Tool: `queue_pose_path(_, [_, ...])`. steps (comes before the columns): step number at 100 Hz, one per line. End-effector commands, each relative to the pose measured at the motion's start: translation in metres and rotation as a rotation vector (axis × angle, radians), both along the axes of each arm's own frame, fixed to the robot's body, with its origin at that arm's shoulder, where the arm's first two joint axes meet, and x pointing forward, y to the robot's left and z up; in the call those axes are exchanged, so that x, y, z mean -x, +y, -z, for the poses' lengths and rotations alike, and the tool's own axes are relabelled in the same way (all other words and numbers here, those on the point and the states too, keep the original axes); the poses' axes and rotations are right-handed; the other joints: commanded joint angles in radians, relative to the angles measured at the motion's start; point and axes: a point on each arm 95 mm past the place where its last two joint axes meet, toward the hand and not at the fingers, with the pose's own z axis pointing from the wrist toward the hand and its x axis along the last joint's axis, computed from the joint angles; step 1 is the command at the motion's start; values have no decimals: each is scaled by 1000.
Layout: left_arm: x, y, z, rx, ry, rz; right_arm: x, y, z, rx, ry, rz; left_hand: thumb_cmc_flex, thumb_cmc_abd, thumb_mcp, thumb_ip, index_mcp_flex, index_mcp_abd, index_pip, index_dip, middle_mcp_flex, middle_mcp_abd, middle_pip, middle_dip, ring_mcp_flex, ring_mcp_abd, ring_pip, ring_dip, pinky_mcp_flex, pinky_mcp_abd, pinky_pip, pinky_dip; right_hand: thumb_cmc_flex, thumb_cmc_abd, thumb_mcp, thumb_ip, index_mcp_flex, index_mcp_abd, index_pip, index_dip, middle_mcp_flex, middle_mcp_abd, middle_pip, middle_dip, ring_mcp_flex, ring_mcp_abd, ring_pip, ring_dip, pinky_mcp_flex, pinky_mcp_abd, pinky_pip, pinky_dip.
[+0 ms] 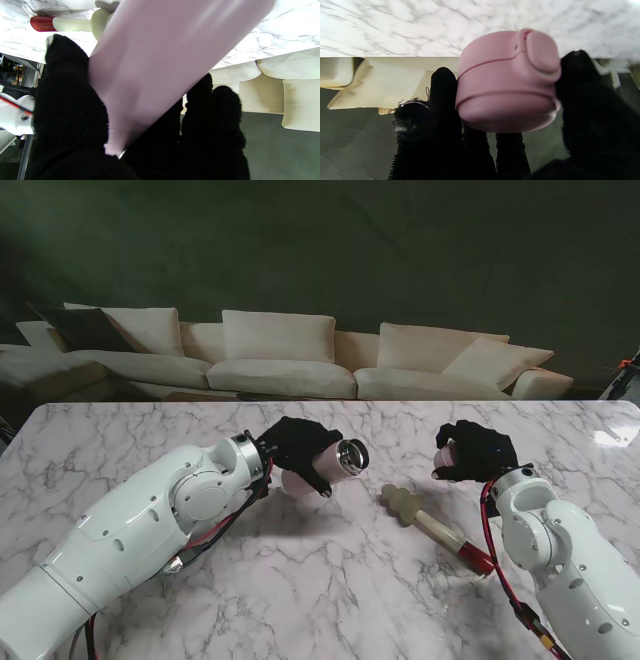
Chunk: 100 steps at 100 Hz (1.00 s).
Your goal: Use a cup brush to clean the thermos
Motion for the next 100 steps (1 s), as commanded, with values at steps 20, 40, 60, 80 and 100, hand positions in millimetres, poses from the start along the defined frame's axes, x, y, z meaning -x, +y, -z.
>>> queue_pose_path(20, [-1,-6,-1,6,1,14,29,36,-50,-166,-106,-162,345,381,380,110,93,-233,137,47,27,-72,64,34,86,-62,174,43,6,-104,36,4,390,75,448,67,98,-37,96,85,60,-2,75,33,79,-184,104,26,34,-151,29,19])
queue_pose_path(40, [0,-10,-3,20,-3,25,41,60,-67,-276,-105,-262,346,380,379,109,92,-228,137,45,26,-70,65,34,85,-60,174,43,4,-103,36,4,389,77,447,69,95,-26,83,84,55,2,68,36,80,-182,101,26,33,-149,24,15])
queue_pose_path(60, [-1,-12,-4,24,-7,32,44,81,-68,-348,-73,-307,347,380,378,109,91,-227,137,43,25,-70,65,34,85,-62,175,43,3,-104,36,5,390,80,447,69,96,-21,78,87,54,9,68,42,83,-180,101,27,36,-150,26,11])
queue_pose_path(80, [-1,-16,-4,27,-3,33,43,99,-62,-407,-31,-323,348,381,377,109,91,-227,137,41,25,-69,66,34,85,-62,175,43,4,-106,36,5,394,89,441,67,95,-12,79,92,54,10,70,47,83,-182,102,27,35,-148,29,5])
queue_pose_path(100, [-1,-17,-4,28,-3,37,38,108,-59,-426,-20,-329,348,382,376,110,91,-227,138,40,25,-69,67,33,85,-63,175,43,4,-105,37,5,395,92,439,67,95,-12,79,92,53,11,69,48,83,-181,101,26,34,-148,31,1])
